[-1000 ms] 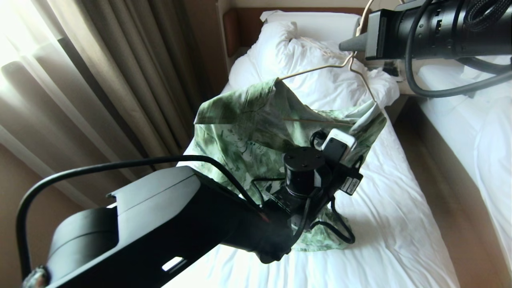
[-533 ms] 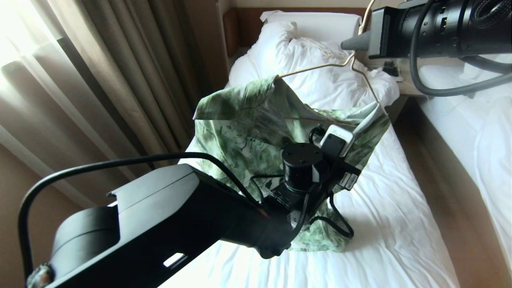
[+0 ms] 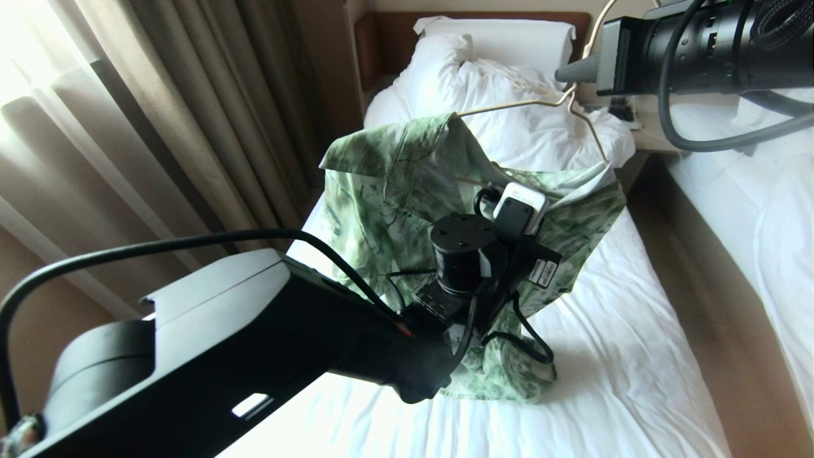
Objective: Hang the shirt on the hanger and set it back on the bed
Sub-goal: Take the clothes hanger out of the clothes
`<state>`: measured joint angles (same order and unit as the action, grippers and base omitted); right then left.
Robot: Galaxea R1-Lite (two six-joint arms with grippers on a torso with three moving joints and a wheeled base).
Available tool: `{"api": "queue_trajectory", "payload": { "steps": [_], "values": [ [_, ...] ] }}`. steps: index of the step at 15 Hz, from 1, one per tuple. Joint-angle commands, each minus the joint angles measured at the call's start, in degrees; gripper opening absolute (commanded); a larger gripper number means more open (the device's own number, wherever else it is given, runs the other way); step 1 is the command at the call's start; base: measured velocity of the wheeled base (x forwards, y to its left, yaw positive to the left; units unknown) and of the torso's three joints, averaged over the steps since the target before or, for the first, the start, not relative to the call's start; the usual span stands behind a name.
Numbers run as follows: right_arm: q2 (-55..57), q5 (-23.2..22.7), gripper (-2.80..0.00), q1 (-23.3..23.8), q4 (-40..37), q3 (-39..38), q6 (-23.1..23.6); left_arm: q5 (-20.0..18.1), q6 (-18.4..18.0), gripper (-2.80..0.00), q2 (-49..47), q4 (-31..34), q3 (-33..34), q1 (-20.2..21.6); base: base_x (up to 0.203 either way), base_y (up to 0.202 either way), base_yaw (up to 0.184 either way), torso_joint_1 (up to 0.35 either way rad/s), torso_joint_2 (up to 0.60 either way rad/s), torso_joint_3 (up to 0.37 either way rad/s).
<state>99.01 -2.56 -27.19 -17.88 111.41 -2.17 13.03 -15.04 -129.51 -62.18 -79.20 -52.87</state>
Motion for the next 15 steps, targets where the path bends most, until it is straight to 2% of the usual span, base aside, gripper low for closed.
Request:
{"api": "queue_trajectory", "payload": {
  "steps": [1, 7, 10, 15],
  "values": [
    [0.04, 0.01, -2.80, 0.21, -0.13, -0.05, 0.14, 0.07, -0.11, -2.80, 3.17, -0.68, 0.51, 0.31, 0.000, 0.000, 0.000, 0.000, 0.00, 0.000],
    [0.64, 0.19, -2.80, 0.82, -0.22, -0.04, 1.42, 0.15, 0.09, -2.80, 7.47, -0.88, 4.00, 1.06, 0.000, 0.000, 0.000, 0.000, 0.00, 0.000],
    [1.19, 0.19, -2.80, 1.96, -0.22, 0.56, 1.80, 2.06, 0.10, -2.80, 10.84, -0.83, 7.52, -0.61, 0.000, 0.000, 0.000, 0.000, 0.00, 0.000],
    [1.36, 0.19, -2.80, 3.02, -0.22, 0.65, 2.87, 3.72, 0.19, -2.80, 11.47, -0.84, 8.69, -1.62, 0.000, 0.000, 0.000, 0.000, 0.00, 0.000]
  ]
}}
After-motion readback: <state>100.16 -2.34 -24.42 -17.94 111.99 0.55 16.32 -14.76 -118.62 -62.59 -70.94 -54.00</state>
